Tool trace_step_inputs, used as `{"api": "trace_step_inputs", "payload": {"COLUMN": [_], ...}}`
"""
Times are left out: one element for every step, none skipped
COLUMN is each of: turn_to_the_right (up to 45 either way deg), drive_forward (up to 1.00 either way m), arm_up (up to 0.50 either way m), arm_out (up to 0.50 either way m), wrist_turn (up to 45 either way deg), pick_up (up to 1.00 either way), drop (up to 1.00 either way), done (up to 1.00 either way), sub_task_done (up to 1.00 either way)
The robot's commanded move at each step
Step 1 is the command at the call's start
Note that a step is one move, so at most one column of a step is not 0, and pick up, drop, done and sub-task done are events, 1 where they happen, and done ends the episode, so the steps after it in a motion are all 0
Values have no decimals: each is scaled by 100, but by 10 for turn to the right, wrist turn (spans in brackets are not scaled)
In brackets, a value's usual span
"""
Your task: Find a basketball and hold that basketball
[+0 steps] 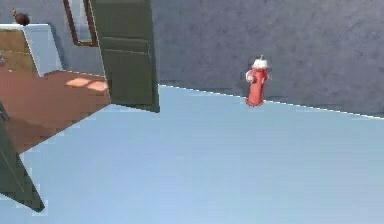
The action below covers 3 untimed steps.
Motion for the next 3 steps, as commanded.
{"api": "trace_step_inputs", "payload": {"turn_to_the_right": [-240,0,-30], "drive_forward": [0,100,0], "arm_up": [0,0,0], "arm_out": [0,0,0], "wrist_turn": [0,0,0], "pick_up": [0,0,0], "drop": [0,0,0], "done": [0,0,0], "sub_task_done": [0,0,0]}}
